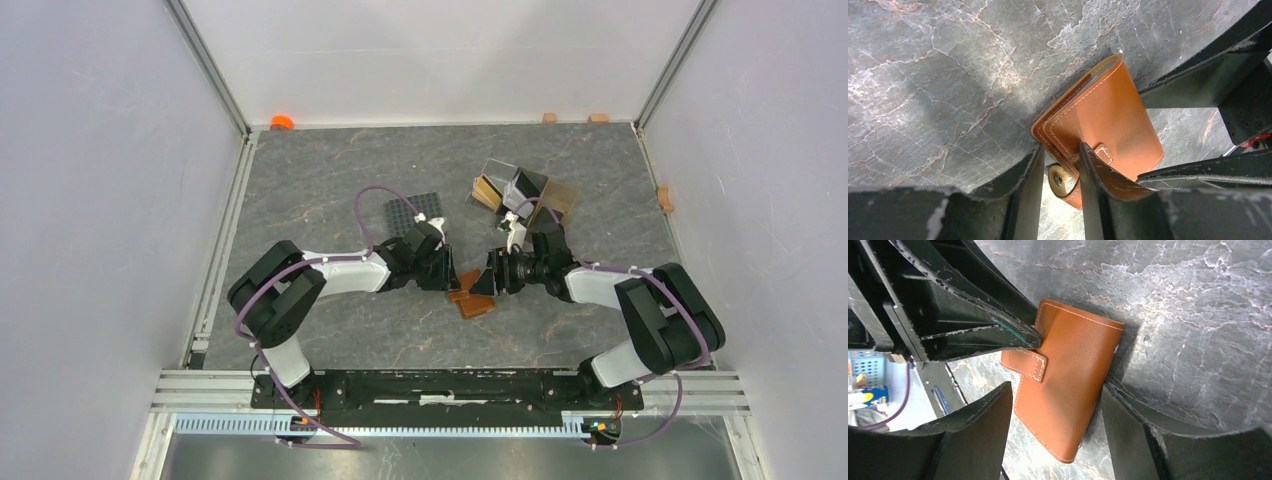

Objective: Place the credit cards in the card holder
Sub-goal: Close the card holder at the center of the board, then turn over the card holder at the center of the board.

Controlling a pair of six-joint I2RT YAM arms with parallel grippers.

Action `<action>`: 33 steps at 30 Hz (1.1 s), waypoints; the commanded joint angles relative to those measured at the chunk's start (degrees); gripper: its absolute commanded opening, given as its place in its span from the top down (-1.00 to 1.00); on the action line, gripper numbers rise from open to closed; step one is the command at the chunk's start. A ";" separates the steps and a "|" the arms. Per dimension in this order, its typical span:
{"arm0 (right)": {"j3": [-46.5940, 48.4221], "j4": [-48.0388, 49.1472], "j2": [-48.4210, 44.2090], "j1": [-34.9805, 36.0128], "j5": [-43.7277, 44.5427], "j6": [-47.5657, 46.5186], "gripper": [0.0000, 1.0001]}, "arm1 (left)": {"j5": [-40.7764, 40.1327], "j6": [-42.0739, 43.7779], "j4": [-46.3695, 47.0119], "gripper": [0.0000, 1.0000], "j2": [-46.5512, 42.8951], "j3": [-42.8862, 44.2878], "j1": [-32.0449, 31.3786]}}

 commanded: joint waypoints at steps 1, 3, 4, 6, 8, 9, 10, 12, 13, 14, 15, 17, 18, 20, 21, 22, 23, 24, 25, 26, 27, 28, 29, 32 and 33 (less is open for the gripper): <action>-2.79 7.36 3.97 0.06 -4.98 5.03 -0.39 | -1.52 2.77 -1.77 0.25 1.26 -2.45 -0.59; -3.20 10.27 5.47 0.14 -5.95 6.90 -0.37 | -1.85 2.76 -0.97 0.30 0.84 -3.54 -0.59; -3.46 11.97 6.25 0.16 -6.49 7.82 -0.36 | -1.88 2.72 -0.14 0.33 0.46 -4.22 -0.59; -3.70 14.78 7.60 0.24 -7.49 9.46 -0.24 | -1.82 2.49 2.83 0.36 -0.66 -5.91 -0.59; -4.14 18.43 8.46 0.32 -8.25 11.75 0.09 | -1.46 2.38 5.99 0.38 -1.99 -7.90 -0.59; -4.29 20.26 8.72 0.45 -8.70 12.78 0.25 | -1.18 2.32 7.46 0.39 -2.61 -8.72 -0.60; -4.39 21.93 8.74 0.41 -9.04 13.76 0.41 | -0.92 2.24 8.91 0.39 -3.39 -9.54 -0.58; -3.91 23.23 8.27 0.41 -9.34 14.50 0.69 | -0.66 2.15 9.91 0.35 -5.20 -10.16 -0.49; -3.44 22.96 7.49 0.38 -9.00 14.22 0.81 | -0.82 2.28 9.73 0.28 -6.56 -10.19 -0.38; -2.83 21.82 6.74 0.41 -8.42 13.18 0.94 | -1.14 2.48 8.96 0.17 -8.01 -9.86 -0.05; -1.48 18.67 5.52 0.35 -7.02 10.77 1.00 | -1.66 2.37 7.10 0.09 -10.08 -9.38 0.46; 1.32 11.87 2.65 0.48 -3.31 4.84 1.00 | -2.06 2.20 1.88 -0.13 -14.14 -7.86 2.36; 2.87 8.47 1.01 0.62 -1.27 1.50 1.00 | -1.78 2.48 -0.21 -0.20 -16.37 -7.21 3.38; 6.08 1.44 -2.24 2.50 4.75 -7.91 1.00 | -0.79 3.07 -5.69 -0.32 -20.50 -5.94 5.64; 7.73 -1.65 -4.01 4.59 10.77 -12.15 1.00 | -0.37 3.20 -8.03 -0.38 -22.62 -5.32 7.15; 9.41 -4.83 -5.16 6.80 15.39 -17.08 1.00 | 0.02 3.19 -9.74 -0.43 -24.36 -4.83 8.41; 10.13 -6.09 -6.50 9.57 21.34 -20.62 1.00 | 0.58 3.20 -11.36 -0.47 -26.49 -4.58 10.04; 9.79 -5.54 -7.99 12.00 27.24 -23.42 1.00 | 1.38 3.18 -12.91 -0.49 -28.46 -4.32 11.73; 8.82 -3.95 -9.48 13.72 31.34 -25.11 1.00 | 2.17 3.32 -14.23 -0.50 -30.17 -4.04 13.37; 7.25 -1.67 -10.71 15.60 35.19 -26.55 1.00 | 2.45 3.65 -15.17 -0.51 -31.69 -3.80 14.43; 5.80 0.46 -11.94 17.31 38.91 -27.76 1.00 | 2.41 3.95 -16.51 -0.52 -33.31 -3.59 15.59; 4.47 2.30 -12.83 18.79 42.66 -29.72 1.00 | 2.22 4.30 -17.54 -0.54 -34.64 -3.40 16.36; 3.27 3.61 -13.74 20.66 46.82 -31.30 1.00 | 2.23 4.75 -18.58 -0.56 -36.01 -3.31 17.26; 0.72 5.66 -14.79 24.99 54.12 -36.50 1.00 | 1.80 5.94 -21.03 -0.60 -38.60 -3.59 19.35; -0.04 6.05 -14.79 26.65 55.76 -38.07 1.00 | 1.84 6.17 -21.51 -0.60 -38.91 -3.81 19.82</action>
